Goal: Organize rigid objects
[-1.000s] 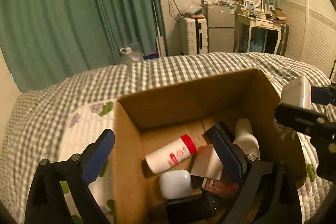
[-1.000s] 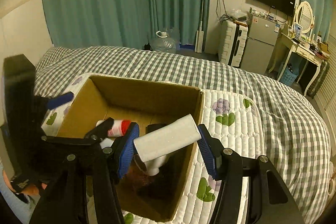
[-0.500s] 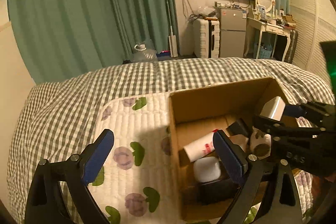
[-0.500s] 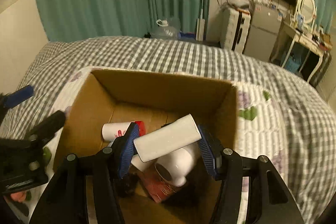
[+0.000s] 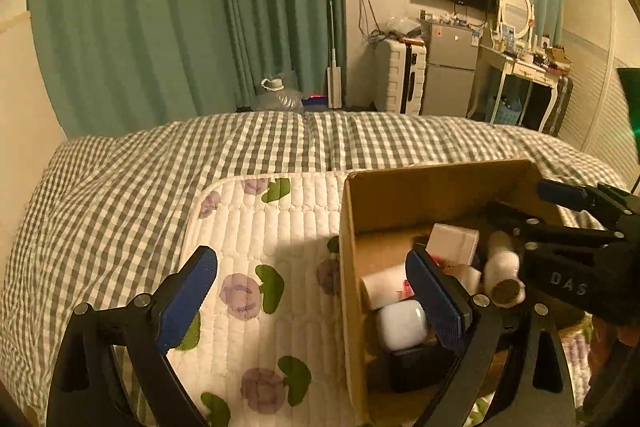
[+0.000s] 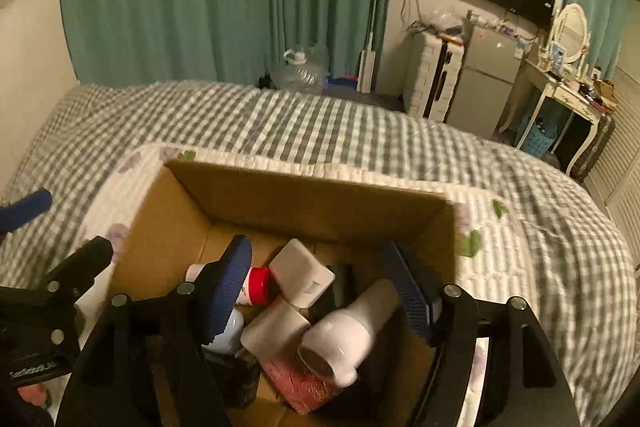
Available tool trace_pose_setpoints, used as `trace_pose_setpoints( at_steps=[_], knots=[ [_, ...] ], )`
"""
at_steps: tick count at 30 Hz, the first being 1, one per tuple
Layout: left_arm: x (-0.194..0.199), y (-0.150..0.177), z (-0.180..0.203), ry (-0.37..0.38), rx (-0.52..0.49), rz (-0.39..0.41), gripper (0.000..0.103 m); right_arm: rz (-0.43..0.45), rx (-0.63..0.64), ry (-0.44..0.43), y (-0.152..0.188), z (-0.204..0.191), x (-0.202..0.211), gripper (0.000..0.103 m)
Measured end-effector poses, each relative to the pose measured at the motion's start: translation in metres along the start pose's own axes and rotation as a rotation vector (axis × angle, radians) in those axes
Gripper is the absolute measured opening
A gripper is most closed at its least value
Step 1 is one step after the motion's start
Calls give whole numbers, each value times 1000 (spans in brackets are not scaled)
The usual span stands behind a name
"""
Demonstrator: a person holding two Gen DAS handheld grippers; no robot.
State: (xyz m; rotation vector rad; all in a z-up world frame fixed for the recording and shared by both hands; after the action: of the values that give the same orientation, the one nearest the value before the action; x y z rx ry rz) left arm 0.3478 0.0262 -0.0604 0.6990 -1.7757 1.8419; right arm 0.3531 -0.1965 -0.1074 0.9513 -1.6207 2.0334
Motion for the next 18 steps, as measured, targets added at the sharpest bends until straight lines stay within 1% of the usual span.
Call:
trace_pose_setpoints(
  at_steps=[4, 7, 8, 9, 11, 13, 17, 18],
  knots=[
    [38, -10, 6, 13, 18, 24, 97, 20, -19, 0, -2, 10, 48, 70],
    [80, -24, 14, 28, 18, 78, 97, 56, -18, 32, -6, 21, 93, 70],
    [95, -28, 16, 30, 16, 100, 97, 76, -18, 47, -8, 24, 115, 70],
    [115, -34, 19, 33, 14, 127, 97, 91, -20, 54, -11, 26, 128, 70],
    [139, -41, 21, 37, 18, 154, 98, 126, -27, 63, -14, 29, 161, 70],
    [166, -47, 25, 54, 25, 174, 103, 161, -35, 65, -17, 32, 192, 78],
    [200, -51, 26, 55, 25, 232, 103, 226, -27, 97, -16, 36, 242, 88],
    [209, -50, 26, 53, 24, 247, 103, 244, -26, 104, -14, 37, 252, 92]
  ],
)
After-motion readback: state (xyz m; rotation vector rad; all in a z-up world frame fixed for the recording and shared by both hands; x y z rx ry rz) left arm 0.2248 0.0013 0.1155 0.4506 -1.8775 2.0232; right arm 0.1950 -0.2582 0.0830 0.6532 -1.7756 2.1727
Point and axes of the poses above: each gripper's, at about its wrist camera, not at the fingertips, and x roughly against the way its jaws point, z to its right, y to its underside, the point moved 9 cm from there along -x, roughly the way its jaws point, and after that the axes turned 6 degrees about x, right-handed, at the moved point
